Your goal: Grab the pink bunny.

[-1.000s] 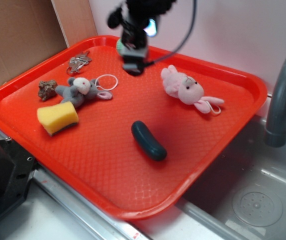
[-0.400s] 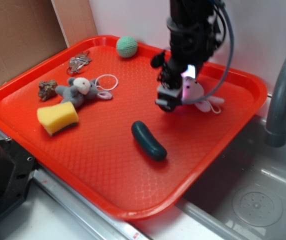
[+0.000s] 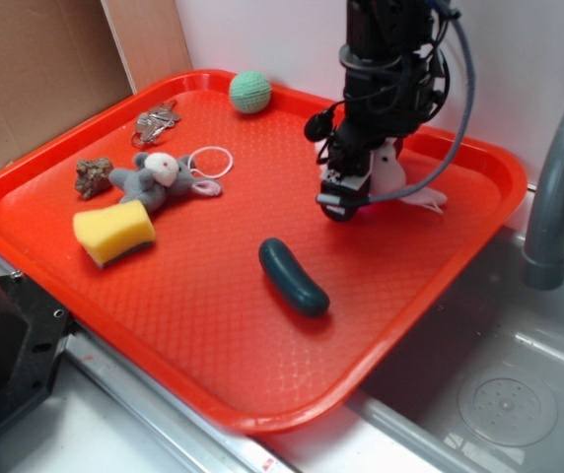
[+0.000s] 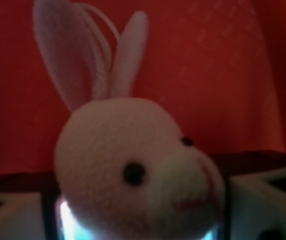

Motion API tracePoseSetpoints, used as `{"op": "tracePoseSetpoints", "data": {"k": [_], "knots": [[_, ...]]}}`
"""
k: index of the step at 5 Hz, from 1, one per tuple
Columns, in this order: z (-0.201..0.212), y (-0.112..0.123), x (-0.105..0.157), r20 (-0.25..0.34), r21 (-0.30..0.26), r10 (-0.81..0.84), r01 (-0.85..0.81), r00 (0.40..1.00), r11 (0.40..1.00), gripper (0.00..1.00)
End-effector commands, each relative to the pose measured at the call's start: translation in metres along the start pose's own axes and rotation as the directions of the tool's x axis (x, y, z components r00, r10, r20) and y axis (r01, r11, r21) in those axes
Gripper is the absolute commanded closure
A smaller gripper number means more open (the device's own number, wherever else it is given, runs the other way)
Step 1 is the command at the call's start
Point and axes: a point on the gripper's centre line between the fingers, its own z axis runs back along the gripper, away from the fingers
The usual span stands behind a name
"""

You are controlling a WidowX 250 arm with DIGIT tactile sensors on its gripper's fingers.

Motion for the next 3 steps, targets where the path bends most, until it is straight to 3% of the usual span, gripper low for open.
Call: {"op": "tracePoseSetpoints", "data": {"k": [1, 2, 3], "knots": [[0.107, -0.054, -0.035, -0.005, 0.189, 0.327, -0.321, 0.945, 0.928, 1.0], [0.144, -0.083, -0.071, 0.01, 0.132, 0.549, -0.545, 0.836, 0.828, 1.0], [0.15, -0.105, -0.105, -0.047, 0.016, 0.731, -0.731, 0.681, 0.682, 1.0]]}}
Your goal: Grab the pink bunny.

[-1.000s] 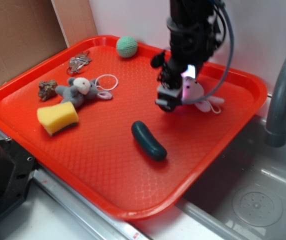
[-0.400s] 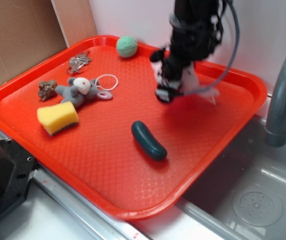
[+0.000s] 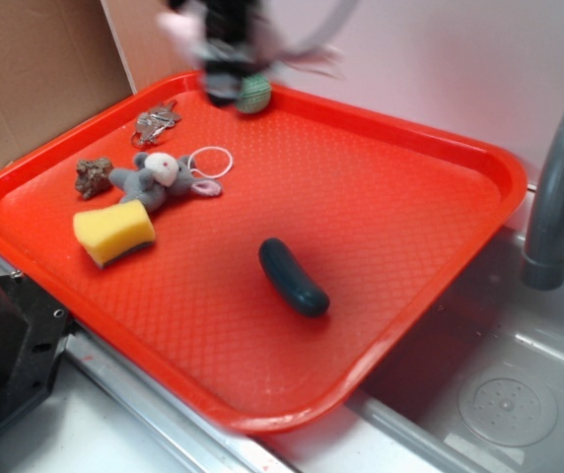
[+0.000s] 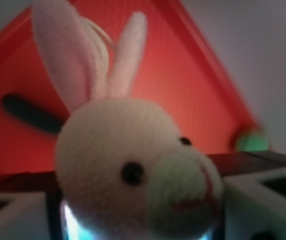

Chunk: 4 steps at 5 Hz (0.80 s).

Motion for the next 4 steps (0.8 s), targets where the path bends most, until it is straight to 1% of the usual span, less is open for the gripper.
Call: {"op": "tracePoseSetpoints", "data": {"k": [1, 2, 3, 4], "knots": [[0.015, -0.019, -0.045, -0.117, -0.174, 0.452, -0.467, 0.884, 0.867, 1.0], [0.016, -0.01, -0.042, -0.168, -0.183, 0.647, -0.669, 0.744, 0.721, 1.0], [0.018, -0.005, -0.033, -0.15, -0.119, 0.823, -0.836, 0.548, 0.536, 1.0], [0.012, -0.003, -0.027, -0.15, -0.058, 0.878, -0.891, 0.454, 0.451, 1.0]]}}
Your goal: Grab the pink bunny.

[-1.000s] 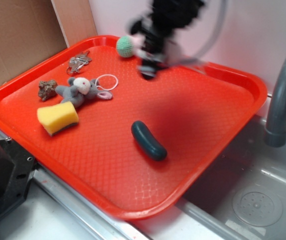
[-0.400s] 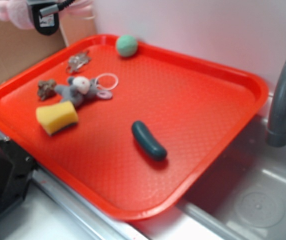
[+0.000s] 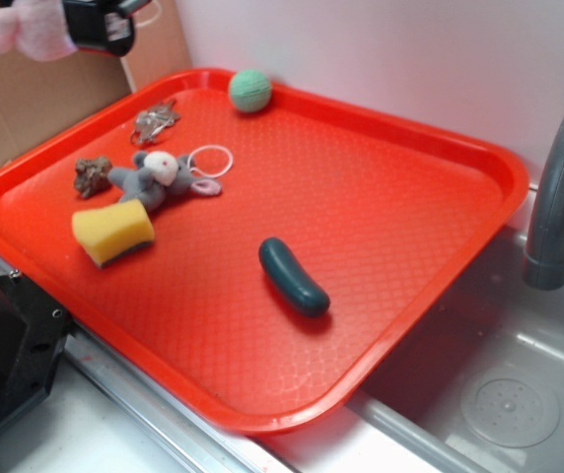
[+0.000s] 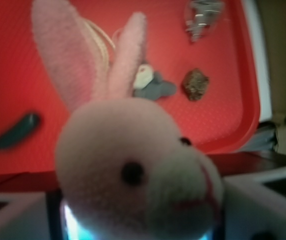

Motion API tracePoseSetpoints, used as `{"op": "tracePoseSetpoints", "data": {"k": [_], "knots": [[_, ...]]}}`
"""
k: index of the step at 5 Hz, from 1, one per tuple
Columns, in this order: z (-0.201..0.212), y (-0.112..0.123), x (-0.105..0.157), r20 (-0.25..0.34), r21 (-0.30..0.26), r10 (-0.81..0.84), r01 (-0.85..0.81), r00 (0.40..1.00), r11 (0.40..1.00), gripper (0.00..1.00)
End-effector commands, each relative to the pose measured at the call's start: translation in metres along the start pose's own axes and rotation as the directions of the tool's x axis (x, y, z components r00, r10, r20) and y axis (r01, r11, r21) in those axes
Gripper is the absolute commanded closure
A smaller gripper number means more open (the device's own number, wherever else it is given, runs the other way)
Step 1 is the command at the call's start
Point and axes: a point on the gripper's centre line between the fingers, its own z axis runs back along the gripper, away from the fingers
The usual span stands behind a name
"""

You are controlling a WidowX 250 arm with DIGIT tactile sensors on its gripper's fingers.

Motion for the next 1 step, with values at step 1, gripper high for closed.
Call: {"op": "tracePoseSetpoints", "data": {"k": [1], "knots": [[0.0056, -0.0376, 0.0135, 0.055, 0.03, 0.071, -0.073, 0.996, 0.997, 1.0]]}}
